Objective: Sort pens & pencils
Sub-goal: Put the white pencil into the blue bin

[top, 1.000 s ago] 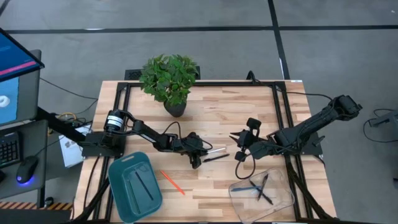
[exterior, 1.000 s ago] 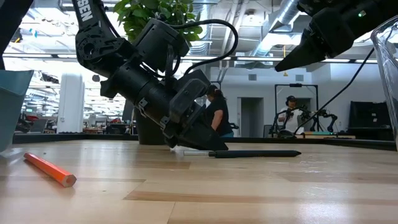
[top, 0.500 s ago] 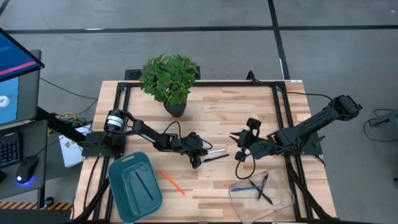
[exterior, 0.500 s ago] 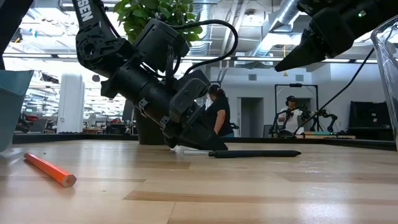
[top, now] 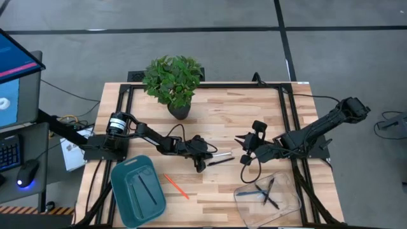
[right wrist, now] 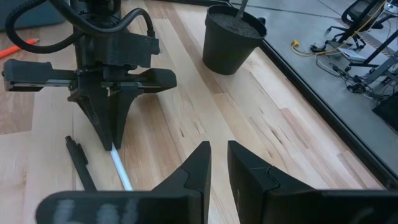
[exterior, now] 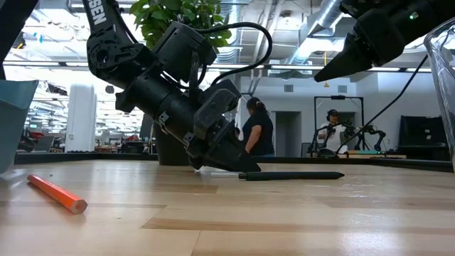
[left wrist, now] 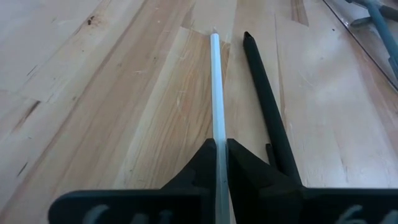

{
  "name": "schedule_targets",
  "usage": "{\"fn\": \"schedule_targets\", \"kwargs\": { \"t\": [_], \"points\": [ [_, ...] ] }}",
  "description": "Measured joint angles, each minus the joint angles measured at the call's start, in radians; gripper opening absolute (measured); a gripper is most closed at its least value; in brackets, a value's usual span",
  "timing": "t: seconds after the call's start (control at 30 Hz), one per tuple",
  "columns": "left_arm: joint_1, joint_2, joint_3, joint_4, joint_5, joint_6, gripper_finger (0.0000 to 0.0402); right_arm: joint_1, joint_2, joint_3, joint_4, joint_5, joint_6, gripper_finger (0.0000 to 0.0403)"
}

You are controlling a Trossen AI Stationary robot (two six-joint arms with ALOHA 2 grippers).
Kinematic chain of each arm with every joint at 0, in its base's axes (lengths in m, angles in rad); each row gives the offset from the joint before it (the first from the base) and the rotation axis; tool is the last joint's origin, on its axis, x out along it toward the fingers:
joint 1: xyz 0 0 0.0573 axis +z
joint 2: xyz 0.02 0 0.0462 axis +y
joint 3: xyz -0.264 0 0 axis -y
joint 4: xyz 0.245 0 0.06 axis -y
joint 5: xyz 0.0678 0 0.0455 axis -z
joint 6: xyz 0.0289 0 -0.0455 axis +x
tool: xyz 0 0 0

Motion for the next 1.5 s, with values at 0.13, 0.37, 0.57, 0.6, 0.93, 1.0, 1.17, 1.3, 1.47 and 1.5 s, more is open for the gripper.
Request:
{"fn": "schedule_targets", "kwargs": {
  "t": [0.13, 0.37, 0.57, 0.6, 0.93, 1.0, 1.17, 1.3, 1.47, 1.5],
  "points": [
    [0.0, 0.0, 0.0, 0.0, 0.0, 0.003, 0.0008, 0.0, 0.0, 0.0, 0.0, 0.0, 0.0, 0.0075],
    [-0.001, 0.0, 0.0, 0.0, -0.001, 0.004, 0.0008, 0.0, 0.0, 0.0, 0.0, 0.0, 0.0, 0.0075],
    [-0.001, 0.0, 0.0, 0.0, -0.002, 0.004, 0.0008, 0.0, 0.0, 0.0, 0.0, 0.0, 0.0, 0.0075],
    [-0.001, 0.0, 0.0, 0.0, -0.004, 0.004, 0.0008, 0.0, 0.0, 0.0, 0.0, 0.0, 0.0, 0.0075],
    [-0.002, 0.0, 0.0, 0.004, -0.009, 0.005, 0.0008, 0.0, 0.0, 0.0, 0.0, 0.0, 0.0, 0.0075],
    [-0.002, 0.0, 0.0, 0.004, -0.013, 0.013, 0.0008, 0.0, 0.0, 0.0, 0.0, 0.0, 0.0, 0.0075],
    [-0.003, 0.0, 0.0, 0.006, -0.023, 0.031, 0.0008, 0.0, 0.0, 0.0, 0.0, 0.0, 0.0, 0.0075],
    [-0.003, 0.001, 0.0, 0.006, -0.024, 0.033, 0.0008, 0.0, 0.0, 0.0, 0.0, 0.0, 0.0, 0.0075],
    [-0.003, 0.001, 0.0, 0.008, -0.024, 0.043, 0.0008, 0.0, 0.0, 0.0, -0.001, 0.0, -0.001, 0.0075],
    [-0.003, 0.001, 0.0, 0.011, -0.024, 0.044, 0.0008, 0.0, 0.0, 0.0, -0.001, 0.0, -0.001, 0.0075]
  ]
}}
